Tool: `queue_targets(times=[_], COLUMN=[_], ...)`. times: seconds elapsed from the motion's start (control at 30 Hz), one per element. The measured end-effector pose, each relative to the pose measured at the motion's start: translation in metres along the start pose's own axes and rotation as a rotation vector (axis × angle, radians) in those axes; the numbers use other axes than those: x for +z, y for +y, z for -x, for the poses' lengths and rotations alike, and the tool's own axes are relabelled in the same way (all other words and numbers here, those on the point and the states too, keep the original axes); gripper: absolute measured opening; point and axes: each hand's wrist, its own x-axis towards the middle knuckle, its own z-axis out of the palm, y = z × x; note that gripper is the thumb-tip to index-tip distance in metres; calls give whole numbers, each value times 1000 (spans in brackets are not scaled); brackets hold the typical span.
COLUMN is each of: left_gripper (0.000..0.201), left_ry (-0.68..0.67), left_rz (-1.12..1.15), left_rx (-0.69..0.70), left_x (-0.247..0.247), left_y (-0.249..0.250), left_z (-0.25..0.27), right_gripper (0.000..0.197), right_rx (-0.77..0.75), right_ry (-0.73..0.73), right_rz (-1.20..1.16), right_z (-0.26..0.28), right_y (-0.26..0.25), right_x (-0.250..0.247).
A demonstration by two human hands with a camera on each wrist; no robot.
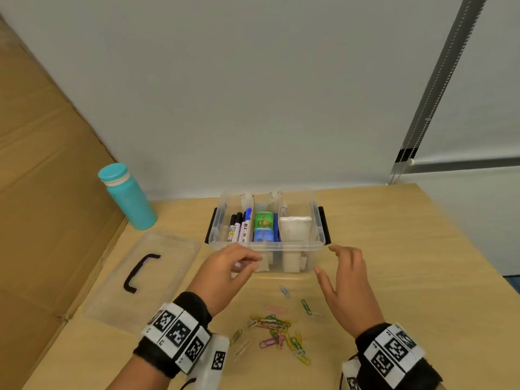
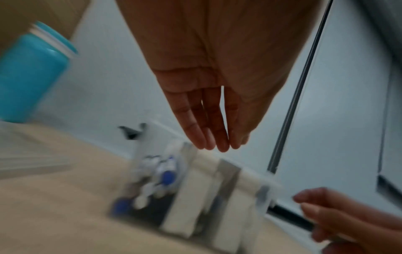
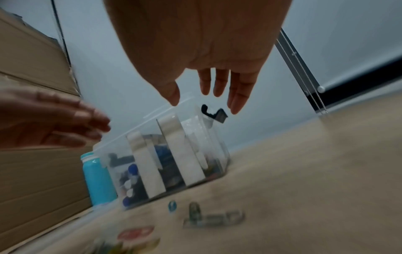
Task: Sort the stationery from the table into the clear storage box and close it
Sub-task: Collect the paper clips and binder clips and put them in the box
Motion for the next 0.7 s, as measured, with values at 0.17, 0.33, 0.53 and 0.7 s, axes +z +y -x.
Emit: queue_targets(times=[0.17, 0.33, 0.53, 0.7], left_gripper=[41, 63, 33, 32], left_ry=[-287, -416, -291, -287], left_rz=[-189, -134, -119, -149], left_rx=[-279, -390, -323, -260], left_x=[7, 20, 46, 58], left_y=[-62, -77, -70, -58], left_z=[69, 92, 75, 64], right_gripper=[64, 104, 88, 48], right_rx=[152, 115, -5, 13], right_ry=[-457, -674, -745, -694], right_rz=[121, 129, 148, 125], right_z=[33, 38, 45, 42], right_y=[13, -1, -30, -41], right_x=[22, 33, 57, 67])
